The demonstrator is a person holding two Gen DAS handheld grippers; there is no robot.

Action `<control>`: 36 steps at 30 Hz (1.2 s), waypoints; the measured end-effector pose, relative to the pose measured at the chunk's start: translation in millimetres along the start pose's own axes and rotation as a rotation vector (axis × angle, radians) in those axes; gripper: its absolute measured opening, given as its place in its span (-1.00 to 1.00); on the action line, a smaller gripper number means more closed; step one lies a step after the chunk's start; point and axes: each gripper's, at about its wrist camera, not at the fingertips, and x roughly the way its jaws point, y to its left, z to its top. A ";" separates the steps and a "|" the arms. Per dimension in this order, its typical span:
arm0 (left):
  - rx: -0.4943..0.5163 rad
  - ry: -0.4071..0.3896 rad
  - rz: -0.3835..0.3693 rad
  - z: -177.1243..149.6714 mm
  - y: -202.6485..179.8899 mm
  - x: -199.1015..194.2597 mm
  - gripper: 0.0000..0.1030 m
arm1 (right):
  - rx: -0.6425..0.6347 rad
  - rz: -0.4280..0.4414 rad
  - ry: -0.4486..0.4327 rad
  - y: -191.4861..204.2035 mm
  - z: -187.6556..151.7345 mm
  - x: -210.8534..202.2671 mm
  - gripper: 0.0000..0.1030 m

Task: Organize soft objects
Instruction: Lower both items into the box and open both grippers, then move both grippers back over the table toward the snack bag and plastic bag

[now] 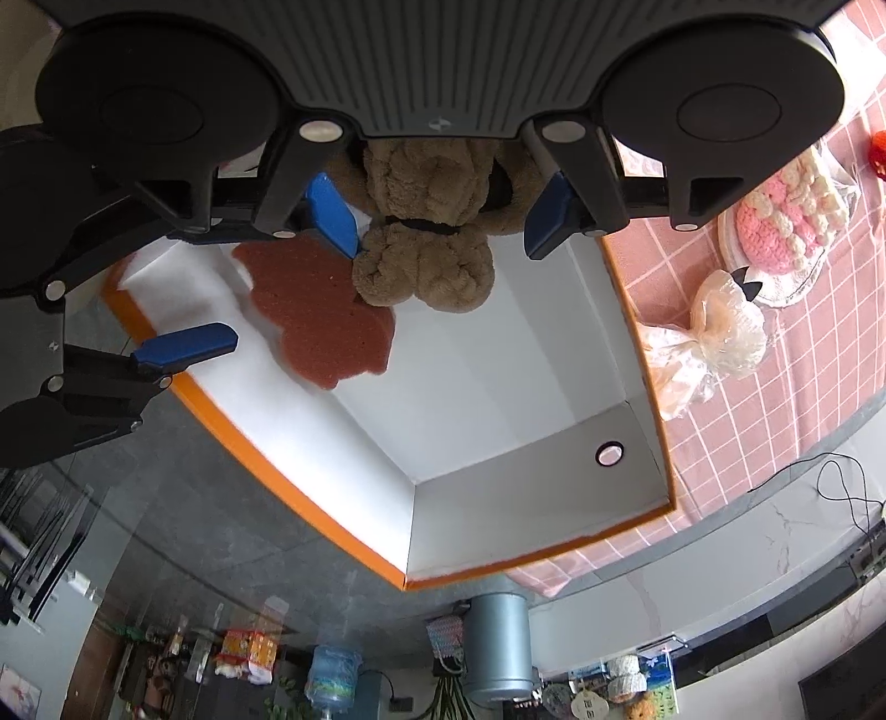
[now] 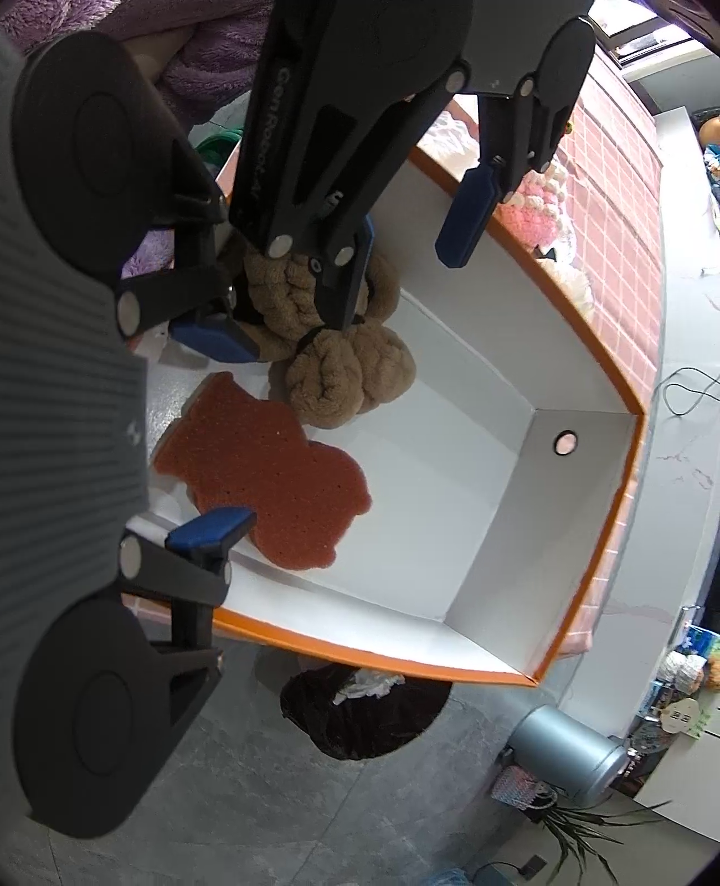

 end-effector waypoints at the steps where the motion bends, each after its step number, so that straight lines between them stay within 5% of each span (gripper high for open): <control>1: -0.006 -0.011 -0.008 -0.5 1.4 -4.4 0.59 | -0.001 -0.005 -0.008 0.9 0.1 -3.3 0.23; 20: -0.114 -0.310 -0.042 -39.7 44.4 -93.5 0.65 | 0.090 -0.074 -0.243 32.3 -2.7 -65.3 0.49; 36: -0.273 -0.468 0.139 -127.9 108.4 -125.5 0.65 | 0.208 0.052 -0.577 128.5 -14.8 -62.0 0.57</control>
